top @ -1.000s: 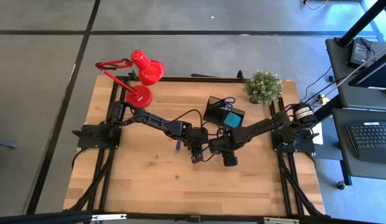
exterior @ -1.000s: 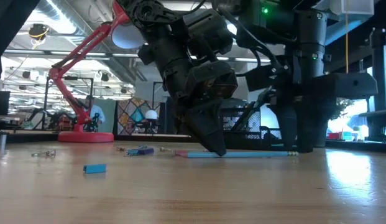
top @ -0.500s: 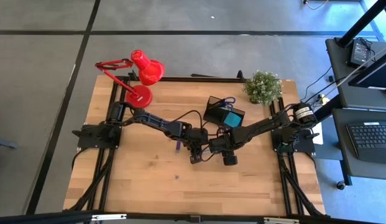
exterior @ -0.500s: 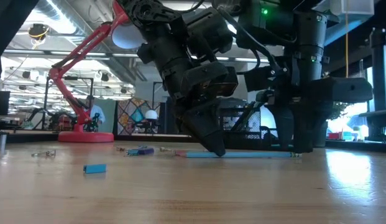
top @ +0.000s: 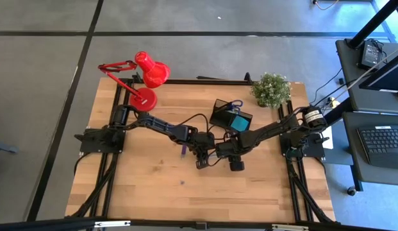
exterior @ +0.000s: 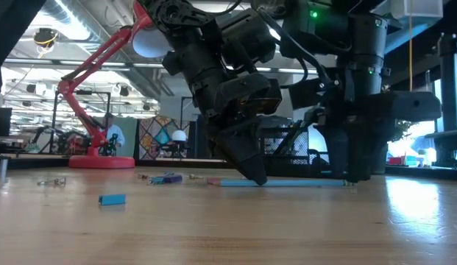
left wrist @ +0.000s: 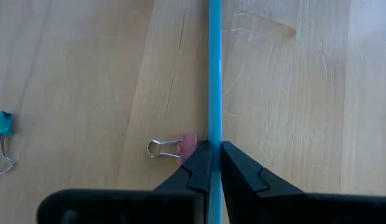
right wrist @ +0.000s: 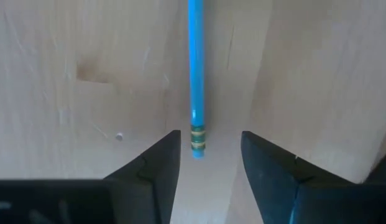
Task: Pick and place office supplies into organizer
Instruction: Put the blue pencil into the black desk organizer
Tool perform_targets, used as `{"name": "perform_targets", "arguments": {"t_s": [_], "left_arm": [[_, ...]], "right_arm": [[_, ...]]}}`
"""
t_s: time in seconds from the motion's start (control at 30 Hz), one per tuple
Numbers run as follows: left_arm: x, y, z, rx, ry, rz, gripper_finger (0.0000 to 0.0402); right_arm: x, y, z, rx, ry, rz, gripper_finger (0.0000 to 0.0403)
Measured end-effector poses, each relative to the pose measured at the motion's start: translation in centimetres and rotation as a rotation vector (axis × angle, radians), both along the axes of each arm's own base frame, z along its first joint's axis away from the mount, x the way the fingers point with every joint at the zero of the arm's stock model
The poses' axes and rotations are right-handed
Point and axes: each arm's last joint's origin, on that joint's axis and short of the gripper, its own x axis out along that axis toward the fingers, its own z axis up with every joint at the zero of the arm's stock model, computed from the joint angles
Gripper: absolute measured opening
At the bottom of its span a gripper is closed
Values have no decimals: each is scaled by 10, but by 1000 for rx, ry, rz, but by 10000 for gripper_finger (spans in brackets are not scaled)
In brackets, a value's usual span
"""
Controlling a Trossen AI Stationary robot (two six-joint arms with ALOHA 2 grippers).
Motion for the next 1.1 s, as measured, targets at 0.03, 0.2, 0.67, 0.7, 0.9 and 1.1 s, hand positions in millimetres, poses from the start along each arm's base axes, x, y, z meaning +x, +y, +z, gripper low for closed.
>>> {"name": "perform_targets", "arguments": {"t_s": [0.03,0.2,0.67,0.7,0.9,1.1], "left_arm": [[0,0,0,0,-2,0,22],[0,1,0,-3,-6,0,22],[1,5,1,-12,-10,16,22],[1,5,1,-14,-10,19,22],[2,5,1,-15,-17,24,22],[4,5,2,-12,-38,27,22]], "right_arm": [[0,0,-3,7,-11,0,172],[-6,-1,-9,20,-14,-12,172],[-7,-3,-11,58,16,-3,128],[-7,-4,-11,63,17,-5,127],[-7,-6,-12,88,27,-7,125],[-7,-6,-12,87,29,8,125]]}}
